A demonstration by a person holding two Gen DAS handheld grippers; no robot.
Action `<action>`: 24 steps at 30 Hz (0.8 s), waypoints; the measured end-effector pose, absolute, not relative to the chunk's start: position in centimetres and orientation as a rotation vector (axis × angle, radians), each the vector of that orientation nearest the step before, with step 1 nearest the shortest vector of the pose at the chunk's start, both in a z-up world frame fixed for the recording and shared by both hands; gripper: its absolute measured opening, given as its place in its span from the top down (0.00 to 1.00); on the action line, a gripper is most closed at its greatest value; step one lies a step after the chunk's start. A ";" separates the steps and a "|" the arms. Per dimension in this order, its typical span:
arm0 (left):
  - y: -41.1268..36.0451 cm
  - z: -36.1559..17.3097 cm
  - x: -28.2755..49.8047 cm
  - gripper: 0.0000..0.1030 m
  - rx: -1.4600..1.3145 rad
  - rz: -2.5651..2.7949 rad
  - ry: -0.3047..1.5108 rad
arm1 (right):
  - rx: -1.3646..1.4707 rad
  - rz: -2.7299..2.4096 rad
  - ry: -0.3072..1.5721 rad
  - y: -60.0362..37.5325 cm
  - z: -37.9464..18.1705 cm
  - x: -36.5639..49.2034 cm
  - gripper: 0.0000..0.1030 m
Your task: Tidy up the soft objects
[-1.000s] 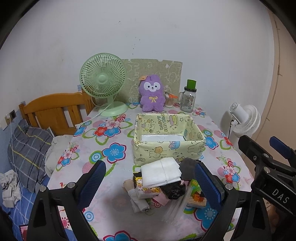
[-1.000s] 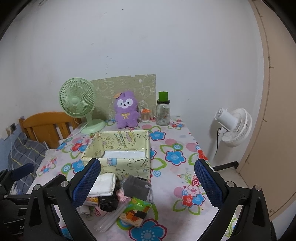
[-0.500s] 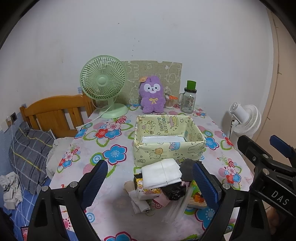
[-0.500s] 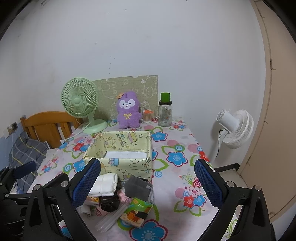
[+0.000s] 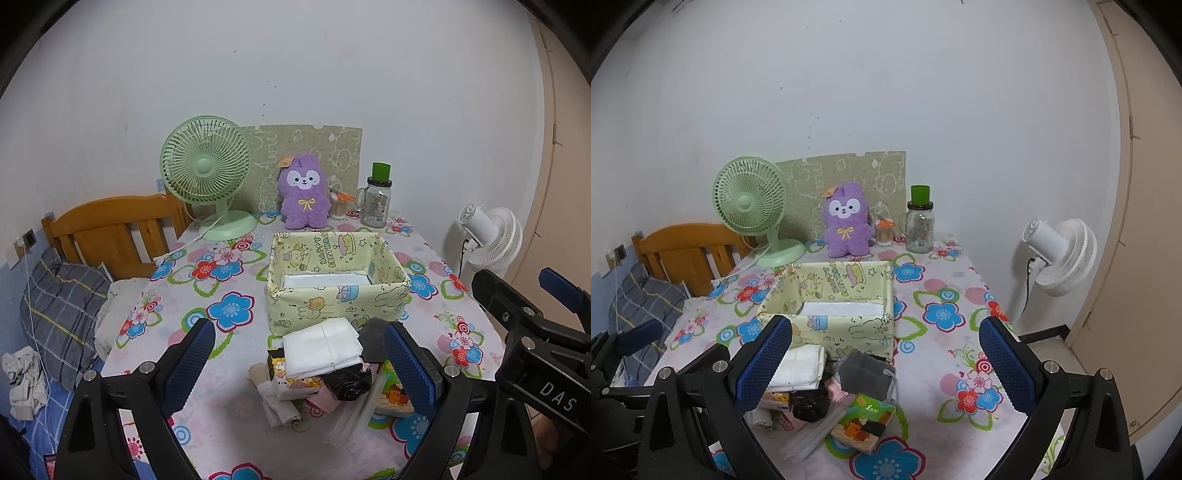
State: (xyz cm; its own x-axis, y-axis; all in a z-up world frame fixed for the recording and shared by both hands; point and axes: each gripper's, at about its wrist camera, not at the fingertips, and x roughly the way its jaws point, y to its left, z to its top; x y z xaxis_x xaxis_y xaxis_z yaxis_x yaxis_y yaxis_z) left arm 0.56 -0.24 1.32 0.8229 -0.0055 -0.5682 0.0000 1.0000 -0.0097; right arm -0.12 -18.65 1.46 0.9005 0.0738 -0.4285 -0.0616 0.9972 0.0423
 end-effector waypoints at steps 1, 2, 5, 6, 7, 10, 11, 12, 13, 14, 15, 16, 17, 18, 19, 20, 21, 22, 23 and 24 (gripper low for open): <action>-0.2 1.3 0.5 0.09 -0.009 -0.003 0.603 | 0.027 0.070 0.443 -18.6 1.5 -0.1 0.01; -0.3 1.3 0.5 0.09 -0.008 -0.002 0.601 | 0.026 0.069 0.442 -18.6 1.5 -0.2 0.01; -0.3 1.3 0.5 0.09 -0.008 -0.002 0.599 | 0.027 0.070 0.442 -18.5 1.4 -0.1 0.01; -0.4 1.3 0.6 0.09 -0.008 -0.003 0.598 | 0.027 0.071 0.441 -18.5 1.4 -0.1 0.01; -0.4 1.2 0.6 0.09 -0.008 -0.002 0.598 | 0.028 0.072 0.441 -18.6 1.4 -0.1 0.01; -0.4 1.2 0.6 0.09 -0.006 -0.002 0.597 | 0.031 0.075 0.444 -18.6 1.4 0.0 0.01; -0.4 1.2 0.6 0.09 -0.006 -0.002 0.597 | 0.029 0.074 0.445 -18.5 1.4 0.0 0.01; -0.4 1.2 0.6 0.09 -0.006 -0.002 0.596 | 0.028 0.074 0.444 -18.5 1.4 0.0 0.01; -0.4 1.2 0.6 0.09 -0.006 -0.001 0.597 | 0.027 0.073 0.444 -18.5 1.4 0.0 0.01; -0.4 1.2 0.5 0.09 -0.007 -0.001 0.596 | 0.027 0.073 0.446 -18.5 1.4 0.0 0.01; -0.4 1.1 0.5 0.09 -0.006 -0.001 0.595 | 0.028 0.076 0.447 -18.5 1.3 0.0 0.01; -0.4 1.1 0.6 0.09 -0.006 -0.002 0.595 | 0.029 0.077 0.448 -18.5 1.3 0.1 0.01; -0.4 1.1 0.7 0.09 -0.007 -0.002 0.594 | 0.030 0.078 0.449 -18.5 1.3 0.2 0.01; -0.3 1.1 0.8 0.09 -0.007 -0.002 0.593 | 0.031 0.079 0.449 -18.5 1.3 0.2 0.01; -0.3 1.1 0.9 0.09 -0.008 -0.001 0.592 | 0.032 0.079 0.449 -18.5 1.3 0.2 0.01; -0.4 1.1 0.9 0.09 -0.007 -0.002 0.593 | 0.033 0.081 0.449 -18.6 1.2 0.3 0.01; -0.3 1.0 0.9 0.09 -0.007 -0.002 0.594 | 0.034 0.083 0.449 -18.6 1.2 0.4 0.01; -0.4 1.0 1.1 0.09 -0.007 -0.002 0.594 | 0.036 0.087 0.451 -18.6 1.2 0.5 0.01; -0.3 1.0 1.2 0.09 -0.007 -0.002 0.595 | 0.037 0.088 0.452 -18.5 1.1 0.5 0.01; -0.4 1.0 1.2 0.09 -0.007 -0.003 0.594 | 0.038 0.091 0.453 -18.5 1.0 0.6 0.01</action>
State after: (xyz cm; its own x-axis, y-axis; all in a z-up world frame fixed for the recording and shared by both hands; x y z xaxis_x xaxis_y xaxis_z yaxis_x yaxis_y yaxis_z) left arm 1.23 -0.36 0.97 0.8287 -0.0047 -0.5597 0.0009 1.0000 -0.0072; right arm 0.65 -18.52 1.00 0.8953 0.0959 -0.4351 -0.0790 0.9953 0.0566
